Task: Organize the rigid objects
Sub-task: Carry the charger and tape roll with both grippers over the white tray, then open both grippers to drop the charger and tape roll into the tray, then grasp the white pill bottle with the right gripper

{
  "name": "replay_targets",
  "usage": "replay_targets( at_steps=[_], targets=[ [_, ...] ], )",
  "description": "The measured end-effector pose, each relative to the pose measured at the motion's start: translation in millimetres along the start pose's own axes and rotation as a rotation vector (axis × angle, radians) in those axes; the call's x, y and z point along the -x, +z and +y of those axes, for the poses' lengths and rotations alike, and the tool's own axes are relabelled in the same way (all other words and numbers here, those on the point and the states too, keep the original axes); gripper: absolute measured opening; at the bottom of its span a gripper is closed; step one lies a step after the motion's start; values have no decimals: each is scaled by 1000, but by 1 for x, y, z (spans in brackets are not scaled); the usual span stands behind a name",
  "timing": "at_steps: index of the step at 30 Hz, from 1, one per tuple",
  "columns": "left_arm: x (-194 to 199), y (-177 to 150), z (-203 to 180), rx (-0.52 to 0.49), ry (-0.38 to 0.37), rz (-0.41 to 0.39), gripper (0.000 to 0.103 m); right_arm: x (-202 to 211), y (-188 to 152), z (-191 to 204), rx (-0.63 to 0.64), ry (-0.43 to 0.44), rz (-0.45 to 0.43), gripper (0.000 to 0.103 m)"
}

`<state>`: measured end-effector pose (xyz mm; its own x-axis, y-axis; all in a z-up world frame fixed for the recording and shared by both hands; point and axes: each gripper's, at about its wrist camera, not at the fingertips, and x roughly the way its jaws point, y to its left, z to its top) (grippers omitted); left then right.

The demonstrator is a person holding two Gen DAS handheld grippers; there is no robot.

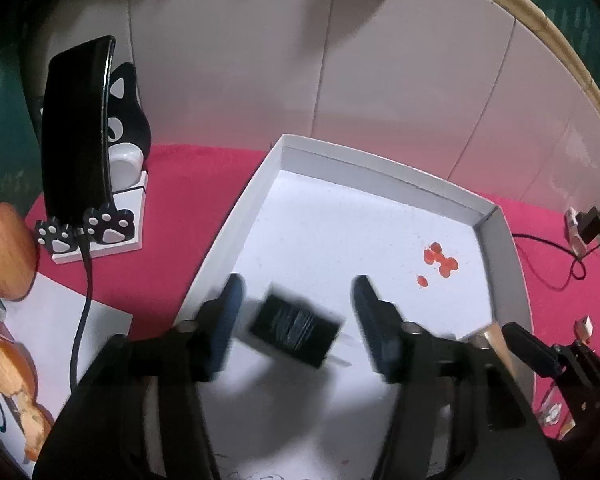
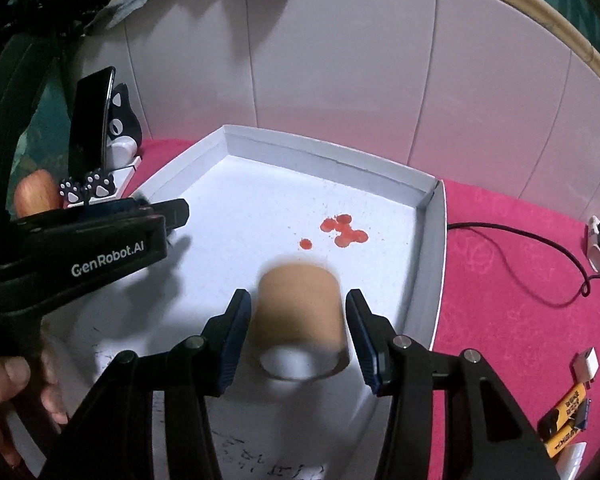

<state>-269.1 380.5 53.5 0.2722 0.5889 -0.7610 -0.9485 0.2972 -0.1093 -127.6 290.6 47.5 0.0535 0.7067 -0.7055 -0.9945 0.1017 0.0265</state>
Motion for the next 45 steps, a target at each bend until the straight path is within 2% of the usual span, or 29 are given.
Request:
replay_targets(
  at_steps=[1, 2, 3, 6, 10, 22, 27, 33, 40, 45],
  targets=[
    [2, 0, 0, 6, 6, -10, 94, 2, 0, 1, 1, 0, -3, 80],
    [5, 0, 0, 7, 15, -21, 98, 4, 0, 2, 1, -4, -14, 87],
    [8, -1, 0, 5, 30, -33, 103, 6, 0, 3, 5, -10, -24, 89],
    [14, -1, 1, 8, 59, -47, 103, 9, -1, 8, 29, -32, -35, 90],
    [27, -5, 5, 34, 52, -85, 103, 16, -3, 9, 32, -39, -49, 103],
    [65, -17, 2, 64, 18, -172, 103, 39, -8, 14, 40, -36, -80, 103],
    [88, -35, -2, 75, -37, -211, 103, 65, -17, 2, 21, -15, -109, 103],
    [108, -61, -19, 38, -139, -233, 103, 111, -49, -43, -53, -16, -149, 103],
    [121, -93, -75, -101, -251, -198, 103, 163, -95, -122, -206, -101, -198, 103],
    [123, -121, -128, -276, -327, -136, 103, 173, -131, -180, -352, -157, -172, 103]
  ],
)
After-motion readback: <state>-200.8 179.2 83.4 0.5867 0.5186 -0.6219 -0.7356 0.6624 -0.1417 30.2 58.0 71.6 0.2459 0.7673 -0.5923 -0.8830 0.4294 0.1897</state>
